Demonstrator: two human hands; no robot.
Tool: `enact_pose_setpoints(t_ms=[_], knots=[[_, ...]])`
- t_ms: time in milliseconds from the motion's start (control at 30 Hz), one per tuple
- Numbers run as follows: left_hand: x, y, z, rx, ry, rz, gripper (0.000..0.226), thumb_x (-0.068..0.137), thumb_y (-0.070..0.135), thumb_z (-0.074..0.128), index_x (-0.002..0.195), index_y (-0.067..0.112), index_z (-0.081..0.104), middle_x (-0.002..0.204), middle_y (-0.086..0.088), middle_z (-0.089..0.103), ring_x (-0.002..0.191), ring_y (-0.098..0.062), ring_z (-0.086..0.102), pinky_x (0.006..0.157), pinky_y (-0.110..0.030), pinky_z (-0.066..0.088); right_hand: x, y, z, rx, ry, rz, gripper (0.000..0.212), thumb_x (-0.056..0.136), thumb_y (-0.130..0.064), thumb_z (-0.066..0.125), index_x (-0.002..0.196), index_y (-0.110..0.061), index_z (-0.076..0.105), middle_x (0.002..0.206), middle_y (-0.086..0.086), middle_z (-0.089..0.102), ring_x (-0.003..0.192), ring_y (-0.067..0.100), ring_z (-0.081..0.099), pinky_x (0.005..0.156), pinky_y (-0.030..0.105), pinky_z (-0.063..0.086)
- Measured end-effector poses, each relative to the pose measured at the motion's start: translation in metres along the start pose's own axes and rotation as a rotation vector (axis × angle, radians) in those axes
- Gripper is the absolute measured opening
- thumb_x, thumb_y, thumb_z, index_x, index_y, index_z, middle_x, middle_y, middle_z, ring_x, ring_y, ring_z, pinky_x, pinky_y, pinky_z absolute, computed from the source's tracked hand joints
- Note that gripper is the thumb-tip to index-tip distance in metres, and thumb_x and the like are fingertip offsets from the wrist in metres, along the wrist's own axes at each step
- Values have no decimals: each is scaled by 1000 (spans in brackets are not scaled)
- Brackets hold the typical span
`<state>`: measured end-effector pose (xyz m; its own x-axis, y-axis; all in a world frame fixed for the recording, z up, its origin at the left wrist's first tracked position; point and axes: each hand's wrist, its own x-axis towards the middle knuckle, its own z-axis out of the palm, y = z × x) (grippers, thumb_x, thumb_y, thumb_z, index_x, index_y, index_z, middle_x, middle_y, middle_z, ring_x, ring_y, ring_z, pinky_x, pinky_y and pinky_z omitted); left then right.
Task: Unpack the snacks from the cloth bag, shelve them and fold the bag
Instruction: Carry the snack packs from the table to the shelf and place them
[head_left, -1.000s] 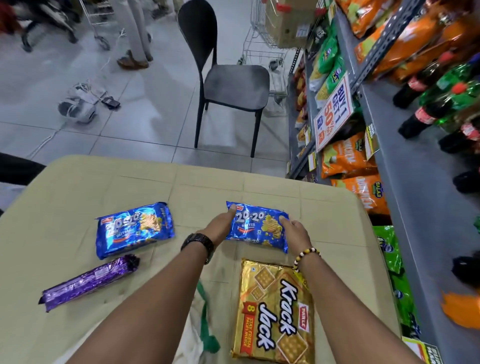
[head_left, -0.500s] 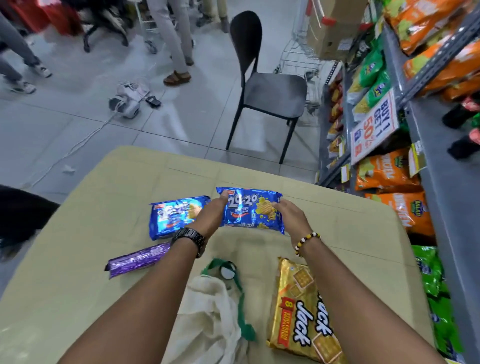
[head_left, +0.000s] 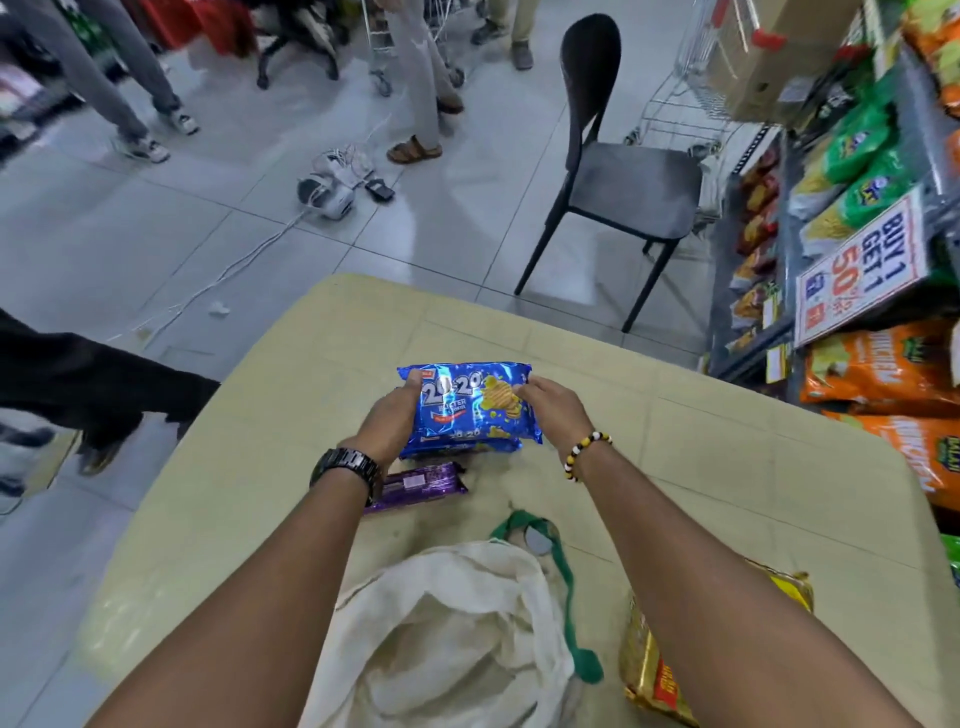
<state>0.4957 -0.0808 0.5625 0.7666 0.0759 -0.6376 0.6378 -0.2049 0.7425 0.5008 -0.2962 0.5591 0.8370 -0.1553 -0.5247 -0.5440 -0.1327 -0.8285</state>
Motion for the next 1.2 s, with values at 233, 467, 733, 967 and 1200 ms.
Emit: enact_pose_setpoints(t_ms=[233,467,733,967,1200], knots=[[8,-13,-15,-18,1,-37,60,91,73,33,96,24,67,108,-4,73,102,-23,69,101,-48,51,16,9,18,-40,-39,25,55,69,-46,69,115,-15,67,127,2,65,116,19,61,104,42,48],[17,-22,-20,41,15,-39,78,70,89,30,95,25,66,106,-5,74,100,-25,70,99,-50,52,36,33,23,-169,-79,40,41,61,-57,61,92,-31,56,97,-8,54,92,14,52,81,32,41],[-5,-13,-21,181,15,23,66,101,63,22,131,16,57,138,-8,58,112,-21,54,96,-33,37,6,11,22,-274,-74,19,57,89,-39,63,138,-13,52,142,3,53,129,23,52,106,40,43],[-37,-56,-82,122,127,-37,73,97,68,31,149,18,42,155,-4,41,140,-25,40,116,-45,30,-46,18,23,-190,73,-152,30,89,-26,67,118,-19,67,124,-1,66,119,15,58,100,34,48],[-64,-124,-108,-53,129,-144,84,89,74,38,150,15,40,155,-6,41,140,-23,41,116,-47,31,-78,55,55,-228,-75,-6,28,95,-31,59,115,-15,70,116,1,69,114,18,61,94,32,45]])
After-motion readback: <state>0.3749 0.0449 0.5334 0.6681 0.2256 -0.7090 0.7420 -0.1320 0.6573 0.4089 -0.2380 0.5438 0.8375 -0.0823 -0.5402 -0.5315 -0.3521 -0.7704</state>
